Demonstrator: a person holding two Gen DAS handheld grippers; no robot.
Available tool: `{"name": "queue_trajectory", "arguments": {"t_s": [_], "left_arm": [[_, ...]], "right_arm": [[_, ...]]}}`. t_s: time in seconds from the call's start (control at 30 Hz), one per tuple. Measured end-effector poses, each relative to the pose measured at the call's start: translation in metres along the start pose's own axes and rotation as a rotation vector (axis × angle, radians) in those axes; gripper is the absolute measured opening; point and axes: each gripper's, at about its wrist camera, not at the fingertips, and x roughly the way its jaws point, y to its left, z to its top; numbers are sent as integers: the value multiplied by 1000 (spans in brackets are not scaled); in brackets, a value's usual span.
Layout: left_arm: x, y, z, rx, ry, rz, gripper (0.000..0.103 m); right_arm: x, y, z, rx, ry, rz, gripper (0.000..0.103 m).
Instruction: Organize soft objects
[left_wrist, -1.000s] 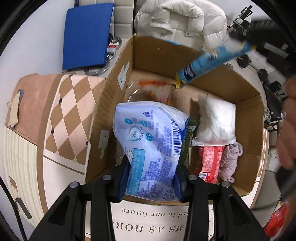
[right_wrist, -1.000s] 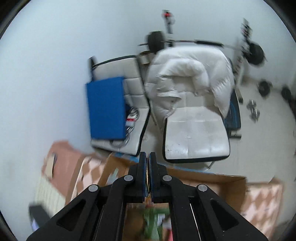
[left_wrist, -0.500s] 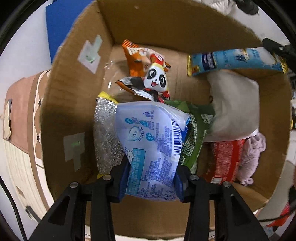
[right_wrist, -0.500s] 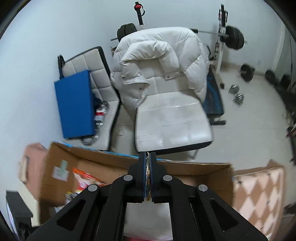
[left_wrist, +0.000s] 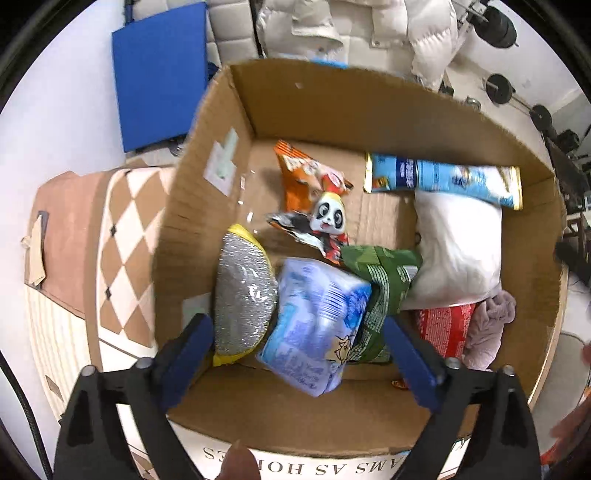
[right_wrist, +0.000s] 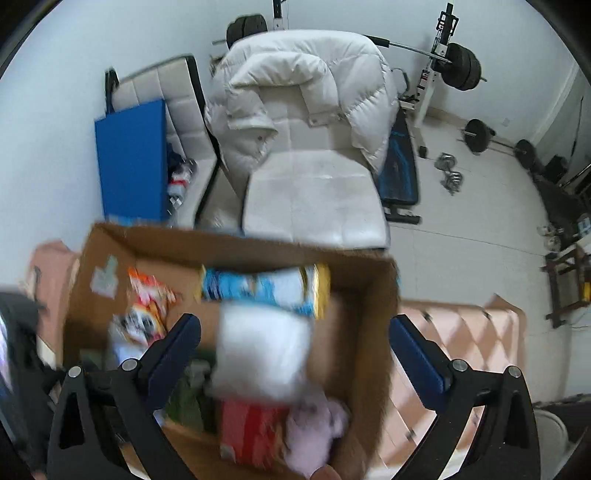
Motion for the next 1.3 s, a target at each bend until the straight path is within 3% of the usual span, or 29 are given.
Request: {"name": "queue_trajectory", "arguments": {"t_s": [0.23,0.37,0.73,0.93,1.13,1.3], "left_arm": [[-18,7,-14,-2,-41,16,99],[-26,7,-22,1,-59,23,99],[-76,-1,-59,41,-155,43,99],[-135,-6,-110,62,-274,54,99],[-190,-5,-165,48,-338,0,99],[-232,-4,-209,46,-413,12,99]], "right_arm": [[-6,7,-64,5,116,-123,103],[-9,7,-82,43,155,-113,103],[-44,3,-98,109,132,-74,103],[-111,-1,-118,113,23,-68,103],[-191,-5,-155,114,-65,-35,103],[-257,-6,-193,129,-125,-47,103]]}}
